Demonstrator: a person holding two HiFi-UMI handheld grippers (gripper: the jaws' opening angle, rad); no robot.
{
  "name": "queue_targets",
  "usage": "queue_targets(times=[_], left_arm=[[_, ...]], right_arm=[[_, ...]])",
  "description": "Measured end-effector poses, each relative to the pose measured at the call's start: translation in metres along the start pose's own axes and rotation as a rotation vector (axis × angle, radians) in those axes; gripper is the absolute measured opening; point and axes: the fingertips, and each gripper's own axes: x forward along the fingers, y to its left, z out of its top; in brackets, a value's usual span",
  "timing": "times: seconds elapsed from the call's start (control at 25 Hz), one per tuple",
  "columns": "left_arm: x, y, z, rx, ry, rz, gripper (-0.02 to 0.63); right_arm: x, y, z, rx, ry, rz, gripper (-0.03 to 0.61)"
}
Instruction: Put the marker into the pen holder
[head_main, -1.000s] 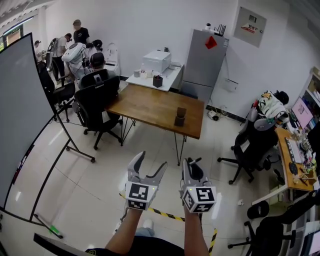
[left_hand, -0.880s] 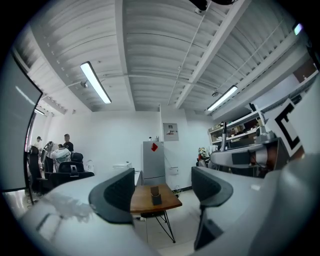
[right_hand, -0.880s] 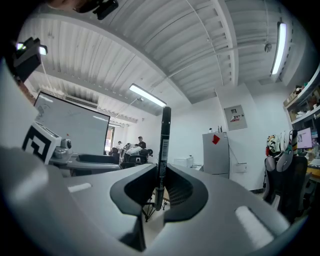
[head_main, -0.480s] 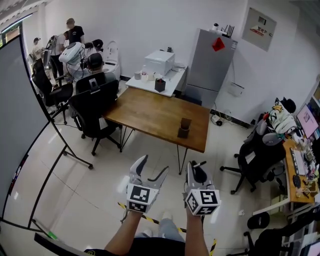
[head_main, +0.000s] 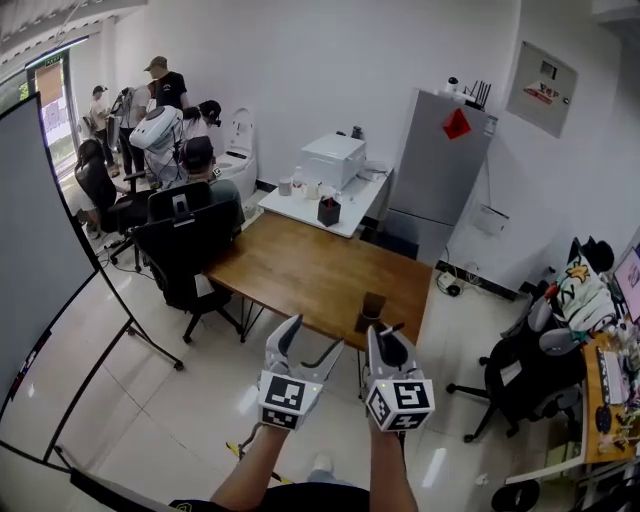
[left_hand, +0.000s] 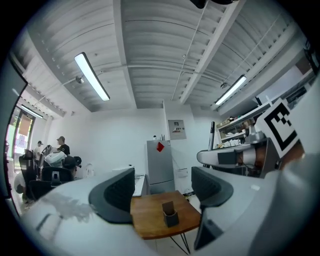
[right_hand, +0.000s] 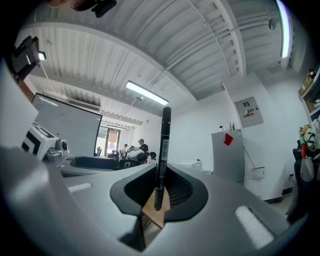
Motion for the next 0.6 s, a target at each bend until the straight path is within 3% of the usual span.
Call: queue_targets(times=[0.2, 0.6], left_arm=[[0.057, 0.012, 0.003, -0.002, 0.0, 0.046, 0.36], [0.111, 0.034, -0.02, -0.069, 0.052, 0.074, 0.359]], right_arm=[[0.039, -0.056, 0.008, 0.012, -0.026, 0.003, 0.049], [0.093, -0.109, -0.059, 0.113, 0.075, 0.004, 0.049]])
